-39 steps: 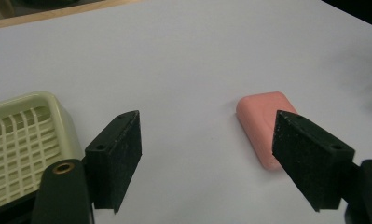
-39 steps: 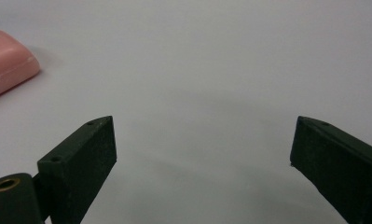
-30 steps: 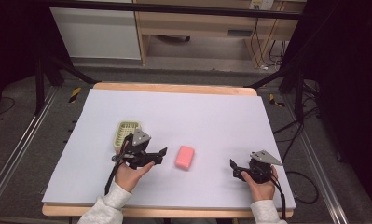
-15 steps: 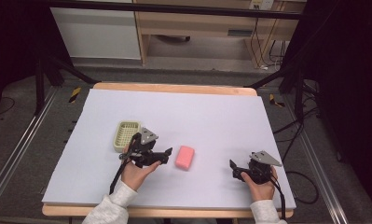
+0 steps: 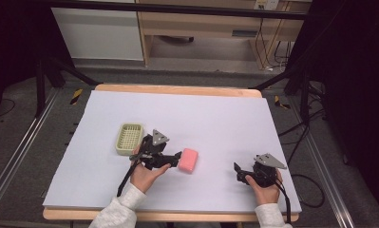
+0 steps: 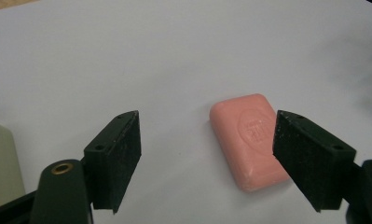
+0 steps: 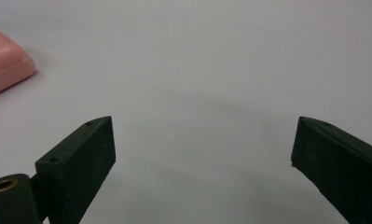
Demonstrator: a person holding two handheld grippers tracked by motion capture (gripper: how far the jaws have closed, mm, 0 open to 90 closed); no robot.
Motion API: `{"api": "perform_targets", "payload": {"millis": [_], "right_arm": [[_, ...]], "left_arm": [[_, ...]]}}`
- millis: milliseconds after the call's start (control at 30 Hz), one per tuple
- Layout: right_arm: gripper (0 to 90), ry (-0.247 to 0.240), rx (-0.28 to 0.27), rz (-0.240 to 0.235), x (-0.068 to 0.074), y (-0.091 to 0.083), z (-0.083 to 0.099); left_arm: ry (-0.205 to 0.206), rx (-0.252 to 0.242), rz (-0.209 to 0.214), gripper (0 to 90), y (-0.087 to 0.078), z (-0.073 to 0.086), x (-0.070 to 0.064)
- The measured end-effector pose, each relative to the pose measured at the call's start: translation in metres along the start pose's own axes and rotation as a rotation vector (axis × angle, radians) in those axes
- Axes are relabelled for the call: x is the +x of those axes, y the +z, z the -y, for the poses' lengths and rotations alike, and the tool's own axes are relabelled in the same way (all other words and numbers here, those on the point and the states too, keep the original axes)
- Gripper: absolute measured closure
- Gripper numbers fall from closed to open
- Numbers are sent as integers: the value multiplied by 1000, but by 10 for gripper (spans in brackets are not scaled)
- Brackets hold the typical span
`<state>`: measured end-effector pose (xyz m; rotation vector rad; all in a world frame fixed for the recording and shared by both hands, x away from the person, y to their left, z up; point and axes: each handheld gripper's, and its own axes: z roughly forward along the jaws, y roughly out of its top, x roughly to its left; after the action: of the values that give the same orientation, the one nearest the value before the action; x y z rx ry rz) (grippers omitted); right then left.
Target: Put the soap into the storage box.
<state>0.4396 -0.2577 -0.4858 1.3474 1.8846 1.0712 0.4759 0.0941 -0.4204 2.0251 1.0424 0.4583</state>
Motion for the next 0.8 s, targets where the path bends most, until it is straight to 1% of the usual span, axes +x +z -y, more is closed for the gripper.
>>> {"api": "perform_targets", "payload": {"millis": [200,233,267,300,533,567,800], "right_arm": [[66,-1,0,1,0,0,0],[66,-1,0,1,0,0,0],[66,11,4,-4,1,-1,0],[66,1,1,1,0,0,0],[67,0,1,1,0,0,0],[67,12,5,-4,1,-1,0],[67,0,5,2,1,0,0]], "left_arm": [[20,17,5,235,6,-3,-7],[19,15,6,235,8,-3,-9],[19,15,6,235,8,-3,-9],[28,24,8,235,10,-4,-11],[32,37,16,235,18,-5,-18],[33,39,17,235,19,-6,-18],[39,54,19,234,26,-8,-23]]}}
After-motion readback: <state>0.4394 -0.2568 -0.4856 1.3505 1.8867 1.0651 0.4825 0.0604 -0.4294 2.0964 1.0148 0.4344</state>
